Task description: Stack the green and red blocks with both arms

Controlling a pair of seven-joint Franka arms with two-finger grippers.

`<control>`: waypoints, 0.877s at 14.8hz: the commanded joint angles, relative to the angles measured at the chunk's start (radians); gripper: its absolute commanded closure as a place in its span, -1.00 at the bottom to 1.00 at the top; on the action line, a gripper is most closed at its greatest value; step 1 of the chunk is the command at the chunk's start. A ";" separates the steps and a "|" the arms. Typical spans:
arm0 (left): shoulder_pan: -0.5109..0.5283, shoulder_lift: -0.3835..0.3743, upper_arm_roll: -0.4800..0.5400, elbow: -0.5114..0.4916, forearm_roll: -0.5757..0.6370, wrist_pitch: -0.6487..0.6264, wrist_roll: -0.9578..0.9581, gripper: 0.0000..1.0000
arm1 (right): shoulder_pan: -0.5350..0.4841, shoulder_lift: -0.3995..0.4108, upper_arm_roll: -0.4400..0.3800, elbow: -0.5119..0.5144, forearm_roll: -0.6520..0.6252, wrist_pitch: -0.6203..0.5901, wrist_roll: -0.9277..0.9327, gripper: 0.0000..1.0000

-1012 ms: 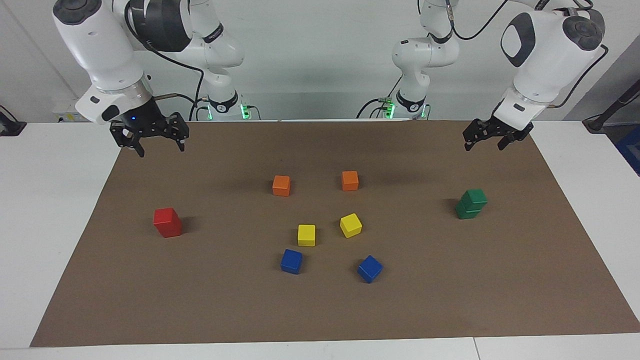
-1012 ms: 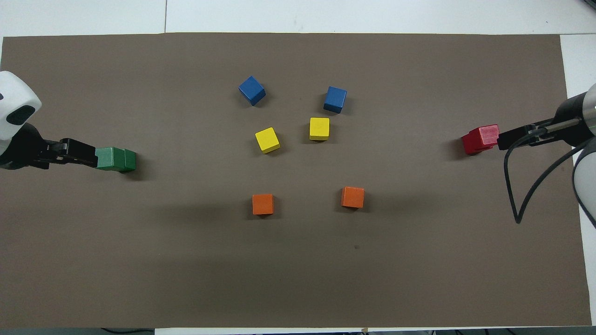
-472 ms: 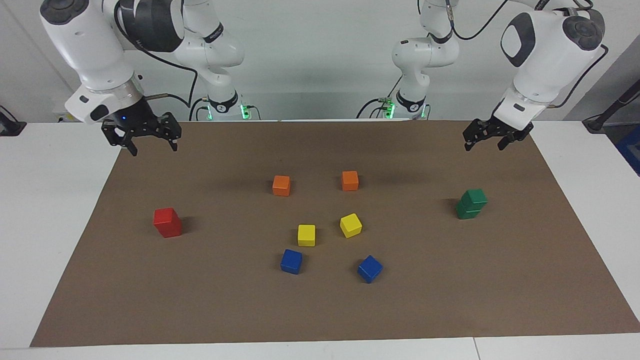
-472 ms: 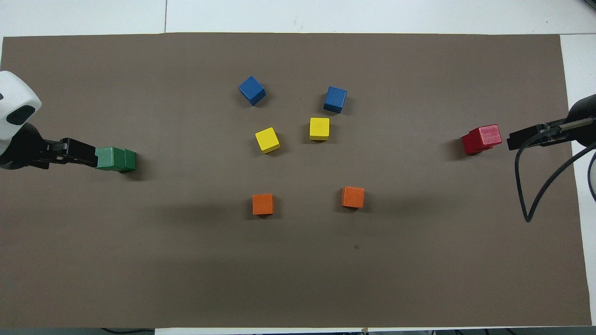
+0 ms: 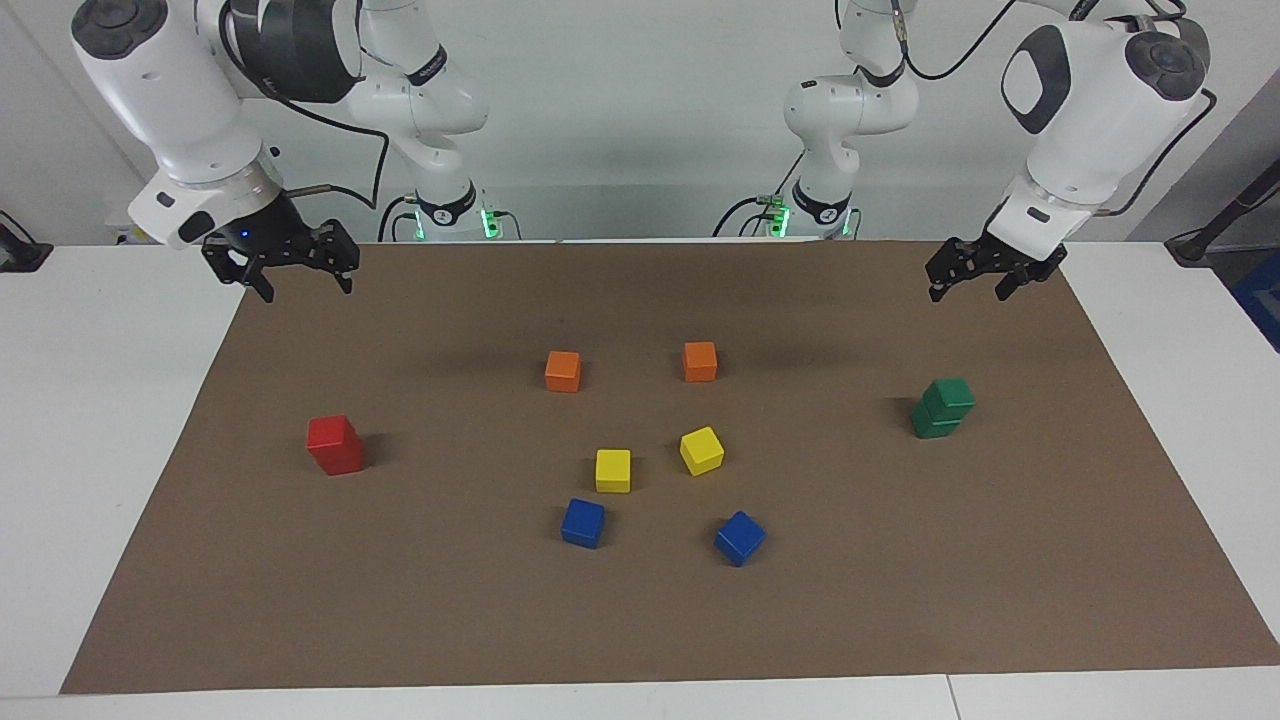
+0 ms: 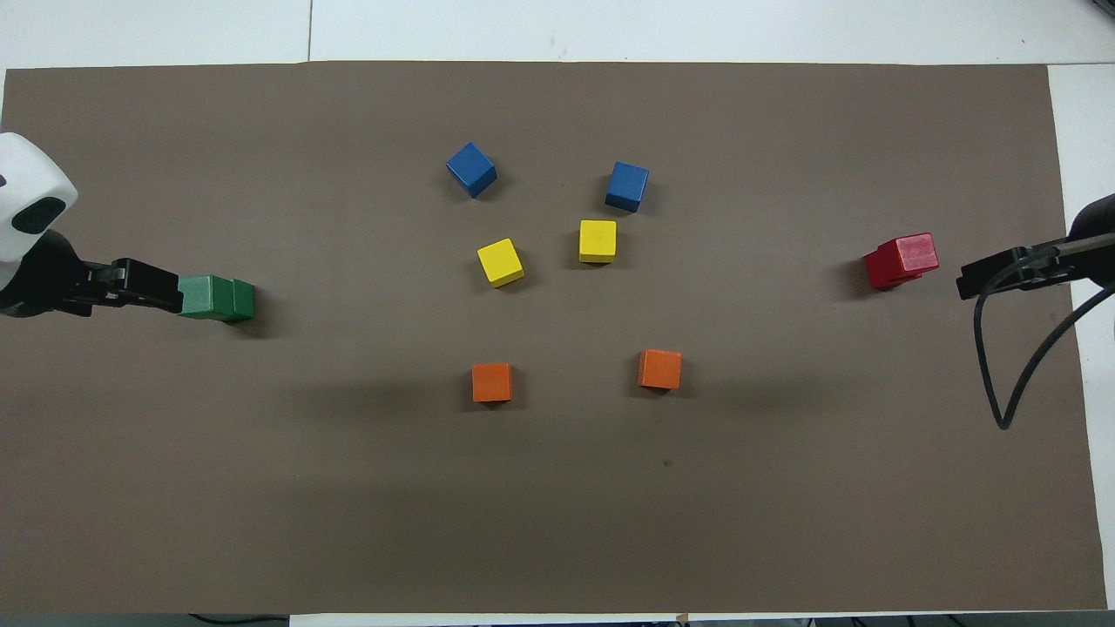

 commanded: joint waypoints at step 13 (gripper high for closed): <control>-0.001 -0.008 0.004 0.000 -0.014 0.005 -0.003 -1.00 | -0.010 -0.016 -0.002 -0.013 -0.031 -0.010 0.043 -1.00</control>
